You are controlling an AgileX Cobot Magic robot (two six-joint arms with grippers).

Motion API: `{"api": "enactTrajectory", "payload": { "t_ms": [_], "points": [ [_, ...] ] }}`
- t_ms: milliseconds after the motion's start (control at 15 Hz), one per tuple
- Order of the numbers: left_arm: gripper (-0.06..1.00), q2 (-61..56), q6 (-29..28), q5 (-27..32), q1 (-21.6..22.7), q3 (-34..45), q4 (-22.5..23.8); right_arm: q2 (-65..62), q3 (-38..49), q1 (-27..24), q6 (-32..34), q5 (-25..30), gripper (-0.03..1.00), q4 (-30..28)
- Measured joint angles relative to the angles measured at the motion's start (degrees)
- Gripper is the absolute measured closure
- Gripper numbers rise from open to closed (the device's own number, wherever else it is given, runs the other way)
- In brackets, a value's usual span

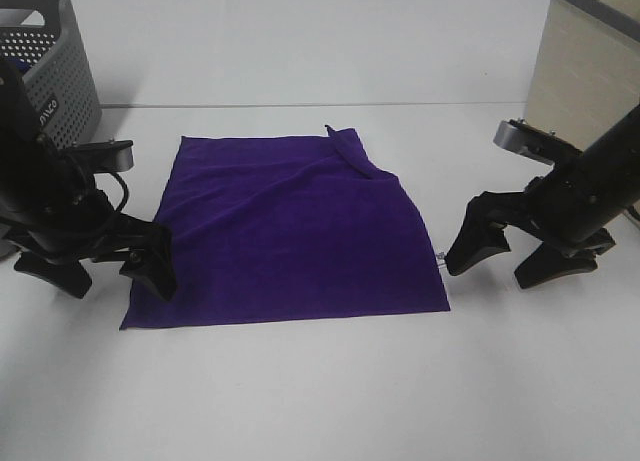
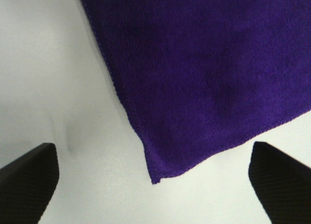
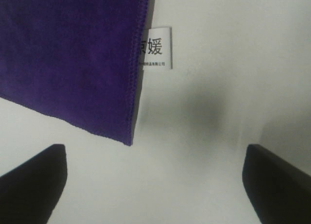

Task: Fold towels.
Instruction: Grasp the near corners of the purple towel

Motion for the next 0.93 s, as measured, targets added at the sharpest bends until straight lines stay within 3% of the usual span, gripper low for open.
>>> {"api": "enactTrajectory", "payload": {
  "t_ms": [333,467,933],
  "points": [
    [-0.04,0.4,-0.2,-0.9,0.0,0.0,-1.1,4.7,-5.6,5.4,15.6,-2.2,0.02,-10.1],
    [-0.04,0.7,-0.1,-0.9,0.0,-0.1,-1.1,5.1,-6.0,5.6,19.7,-2.5,0.03,-10.8],
    [-0.04,4.4,4.4,3.1,3.3,-1.3,-6.1,5.1,-6.0,5.6,19.4,-2.8,0.03,-10.7]
  ]
}}
